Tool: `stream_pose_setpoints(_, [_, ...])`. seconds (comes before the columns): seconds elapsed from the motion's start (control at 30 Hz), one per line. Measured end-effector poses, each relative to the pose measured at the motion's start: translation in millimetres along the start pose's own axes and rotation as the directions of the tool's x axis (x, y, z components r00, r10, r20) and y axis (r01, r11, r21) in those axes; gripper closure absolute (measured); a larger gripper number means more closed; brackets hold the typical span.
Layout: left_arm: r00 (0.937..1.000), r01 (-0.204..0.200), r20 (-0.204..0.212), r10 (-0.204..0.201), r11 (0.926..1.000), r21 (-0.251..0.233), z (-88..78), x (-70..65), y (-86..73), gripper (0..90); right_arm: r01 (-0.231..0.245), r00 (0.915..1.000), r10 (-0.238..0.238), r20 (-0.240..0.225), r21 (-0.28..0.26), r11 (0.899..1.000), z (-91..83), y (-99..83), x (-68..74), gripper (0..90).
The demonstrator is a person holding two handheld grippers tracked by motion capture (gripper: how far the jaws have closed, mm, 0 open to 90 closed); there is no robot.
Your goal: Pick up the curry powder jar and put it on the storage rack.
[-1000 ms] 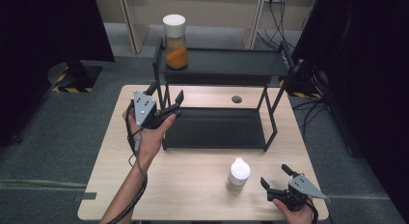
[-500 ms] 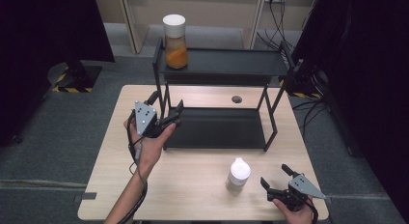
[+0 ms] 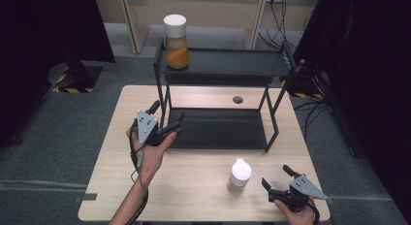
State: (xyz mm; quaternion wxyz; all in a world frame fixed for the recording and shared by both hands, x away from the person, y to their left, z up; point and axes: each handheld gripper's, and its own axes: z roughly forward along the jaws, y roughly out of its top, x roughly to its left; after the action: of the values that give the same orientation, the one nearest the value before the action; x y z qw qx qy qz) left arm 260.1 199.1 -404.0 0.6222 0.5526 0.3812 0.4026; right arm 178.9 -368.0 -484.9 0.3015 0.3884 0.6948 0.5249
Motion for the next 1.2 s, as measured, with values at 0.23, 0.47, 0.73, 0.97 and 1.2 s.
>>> stream_pose_setpoints(0.23, [1.0,-0.005,0.001,0.005,0.9997,0.025,-7.2,0.2,-16.3,14.9,0.0,1.0,0.0,0.0,-0.001,1.0,0.0,-0.2,-0.1,3.0])
stream_pose_setpoints(0.47, [0.9994,-0.033,-0.013,0.033,0.9986,0.042,-13.3,-1.4,-31.3,14.8,0.002,1.0,-0.002,0.0,0.001,1.0,0.1,0.3,0.3,3.0])
stream_pose_setpoints(0.73, [0.9995,-0.023,-0.017,0.025,0.9969,0.076,-21.3,0.0,-48.0,14.7,0.001,1.0,-0.001,-0.001,0.001,1.0,0.1,0.1,-0.1,3.0])
stream_pose_setpoints(0.97, [0.9997,-0.013,-0.019,0.015,0.9954,0.095,-28.8,-0.6,-70.9,14.6,0.002,1.0,-0.002,-0.001,0.001,1.0,0.1,0.2,0.0,3.0])
stream_pose_setpoints(1.2, [0.9999,-0.011,-0.013,0.012,0.9977,0.068,-36.0,-0.9,-80.0,14.7,0.003,1.0,-0.003,-0.001,0.0,1.0,0.0,0.0,0.2,3.0])
